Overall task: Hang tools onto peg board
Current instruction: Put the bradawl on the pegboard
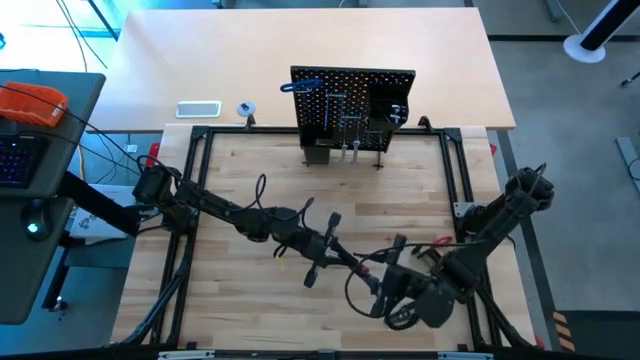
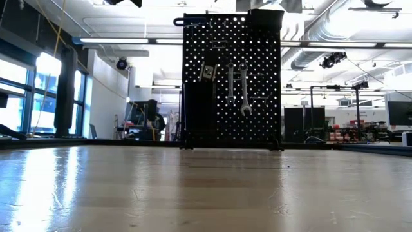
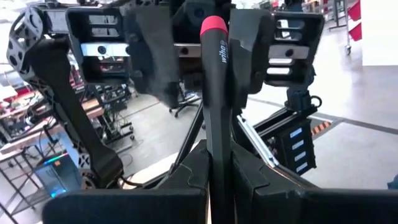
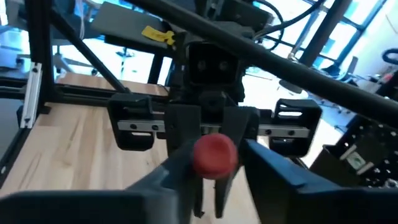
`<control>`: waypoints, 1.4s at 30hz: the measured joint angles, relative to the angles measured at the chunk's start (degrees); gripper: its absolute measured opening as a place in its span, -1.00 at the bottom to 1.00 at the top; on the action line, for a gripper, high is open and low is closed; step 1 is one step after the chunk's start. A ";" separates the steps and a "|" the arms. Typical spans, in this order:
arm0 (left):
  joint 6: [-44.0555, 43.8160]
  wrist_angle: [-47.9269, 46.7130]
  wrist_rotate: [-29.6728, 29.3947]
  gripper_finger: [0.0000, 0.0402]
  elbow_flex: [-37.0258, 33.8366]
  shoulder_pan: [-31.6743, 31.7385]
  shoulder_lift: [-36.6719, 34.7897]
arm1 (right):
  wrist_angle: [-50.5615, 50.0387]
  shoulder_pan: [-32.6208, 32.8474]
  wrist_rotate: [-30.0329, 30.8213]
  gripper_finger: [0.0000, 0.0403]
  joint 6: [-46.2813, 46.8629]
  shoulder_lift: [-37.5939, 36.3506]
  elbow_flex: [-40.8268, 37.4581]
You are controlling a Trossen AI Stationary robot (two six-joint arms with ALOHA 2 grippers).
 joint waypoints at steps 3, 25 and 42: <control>0.00 0.15 0.16 -0.92 0.00 0.02 0.00 | 1.04 -0.31 -0.70 -0.68 -2.22 0.02 0.00; 3.33 -18.84 -14.33 -0.41 0.00 0.13 -10.30 | 11.21 -3.59 -0.29 -0.80 -18.61 -3.99 -0.04; -10.03 -61.61 -37.55 -0.11 0.04 -1.18 -34.10 | 8.95 -21.79 -20.08 -0.80 -22.68 -11.13 0.02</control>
